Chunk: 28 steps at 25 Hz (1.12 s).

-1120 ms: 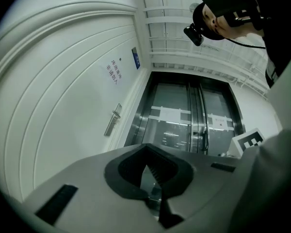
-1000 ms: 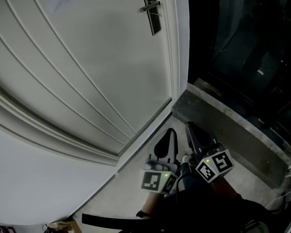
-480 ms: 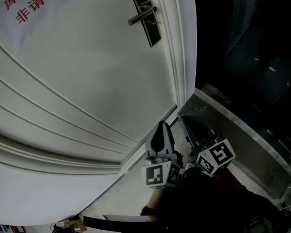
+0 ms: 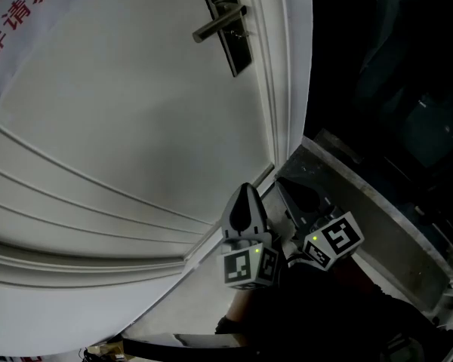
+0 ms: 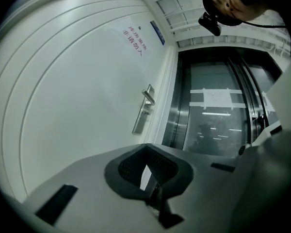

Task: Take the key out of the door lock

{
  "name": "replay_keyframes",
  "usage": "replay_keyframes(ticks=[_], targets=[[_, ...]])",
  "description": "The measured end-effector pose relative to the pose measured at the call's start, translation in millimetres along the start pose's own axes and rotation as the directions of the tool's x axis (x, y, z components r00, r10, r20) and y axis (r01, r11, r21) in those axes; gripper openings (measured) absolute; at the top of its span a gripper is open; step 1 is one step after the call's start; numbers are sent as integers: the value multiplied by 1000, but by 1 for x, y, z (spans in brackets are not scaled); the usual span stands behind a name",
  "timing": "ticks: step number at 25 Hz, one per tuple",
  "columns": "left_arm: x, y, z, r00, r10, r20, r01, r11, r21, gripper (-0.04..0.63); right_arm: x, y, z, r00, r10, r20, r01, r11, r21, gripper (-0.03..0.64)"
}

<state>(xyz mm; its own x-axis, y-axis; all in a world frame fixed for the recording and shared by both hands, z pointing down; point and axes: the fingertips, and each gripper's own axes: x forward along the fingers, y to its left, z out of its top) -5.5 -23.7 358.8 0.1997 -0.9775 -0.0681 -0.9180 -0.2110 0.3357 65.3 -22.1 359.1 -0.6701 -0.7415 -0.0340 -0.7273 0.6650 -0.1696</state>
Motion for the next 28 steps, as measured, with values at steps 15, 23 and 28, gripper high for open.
replay_keyframes(ticks=[15, 23, 28], targets=[[171, 35, 34, 979, -203, -5, 203, 977, 64, 0, 148, -97, 44, 991, -101, 91, 108, 991, -78, 2], [207, 28, 25, 953, -296, -60, 300, 951, 73, 0, 180, -121, 73, 987, -99, 128, 120, 979, -167, 11], [236, 25, 38, 962, -264, -68, 271, 955, 124, 0, 197, -138, 111, 986, -86, 144, 136, 913, -385, 52]])
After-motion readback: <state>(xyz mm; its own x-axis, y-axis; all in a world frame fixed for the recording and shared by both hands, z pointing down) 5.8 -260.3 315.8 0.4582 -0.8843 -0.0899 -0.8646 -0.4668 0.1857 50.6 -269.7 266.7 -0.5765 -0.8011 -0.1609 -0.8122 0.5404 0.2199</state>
